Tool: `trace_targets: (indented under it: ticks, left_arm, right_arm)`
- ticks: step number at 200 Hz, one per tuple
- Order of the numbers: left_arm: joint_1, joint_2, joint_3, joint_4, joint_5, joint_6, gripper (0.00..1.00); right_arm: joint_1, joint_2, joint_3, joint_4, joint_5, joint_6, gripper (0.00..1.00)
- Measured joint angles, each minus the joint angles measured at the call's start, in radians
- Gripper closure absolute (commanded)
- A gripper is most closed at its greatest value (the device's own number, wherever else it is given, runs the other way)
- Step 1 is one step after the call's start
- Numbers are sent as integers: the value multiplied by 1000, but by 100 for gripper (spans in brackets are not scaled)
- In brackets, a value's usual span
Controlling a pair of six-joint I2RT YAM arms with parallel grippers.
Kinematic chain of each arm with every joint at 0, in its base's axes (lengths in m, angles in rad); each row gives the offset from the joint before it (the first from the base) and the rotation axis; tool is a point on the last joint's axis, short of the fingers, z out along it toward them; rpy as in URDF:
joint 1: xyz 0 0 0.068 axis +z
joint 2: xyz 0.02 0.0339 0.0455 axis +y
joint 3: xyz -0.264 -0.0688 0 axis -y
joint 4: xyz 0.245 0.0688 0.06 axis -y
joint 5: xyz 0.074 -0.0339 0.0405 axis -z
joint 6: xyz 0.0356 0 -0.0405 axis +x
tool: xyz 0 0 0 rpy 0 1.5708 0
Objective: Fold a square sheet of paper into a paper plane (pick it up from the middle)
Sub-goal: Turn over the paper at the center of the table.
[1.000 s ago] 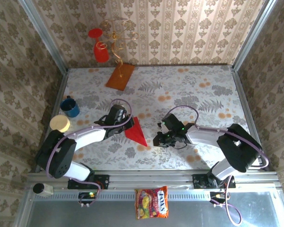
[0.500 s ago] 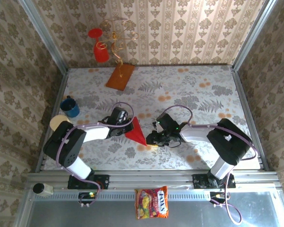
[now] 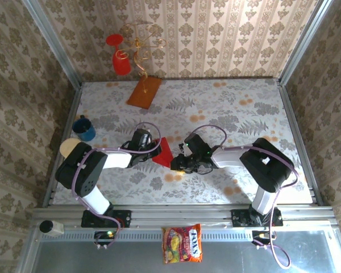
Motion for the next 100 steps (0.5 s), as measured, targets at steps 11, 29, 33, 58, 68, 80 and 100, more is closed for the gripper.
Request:
trace_targets:
  ticks: [11, 29, 33, 58, 68, 80, 100]
  left_arm:
    - [1, 0, -3, 6, 1, 0, 100]
    - [5, 0, -8, 14, 6, 0, 100]
    - [6, 0, -8, 16, 8, 0, 100]
    - [6, 0, -9, 17, 12, 0, 100]
    - [6, 0, -9, 17, 12, 0, 100]
    - [6, 0, -9, 17, 12, 0, 100]
    - [6, 0, -9, 17, 12, 0, 100]
  right_arm:
    - [-5, 4, 1, 17, -1, 6, 63]
    - [-14, 10, 1, 39, -2, 16, 63]
    - [-17, 11, 1, 42, -2, 20, 63]
    - [-32, 18, 1, 57, -3, 31, 64]
    - [-37, 22, 1, 68, -3, 34, 64]
    - [-44, 31, 1, 82, -5, 40, 65]
    - [-53, 47, 2, 103, -27, 58, 67]
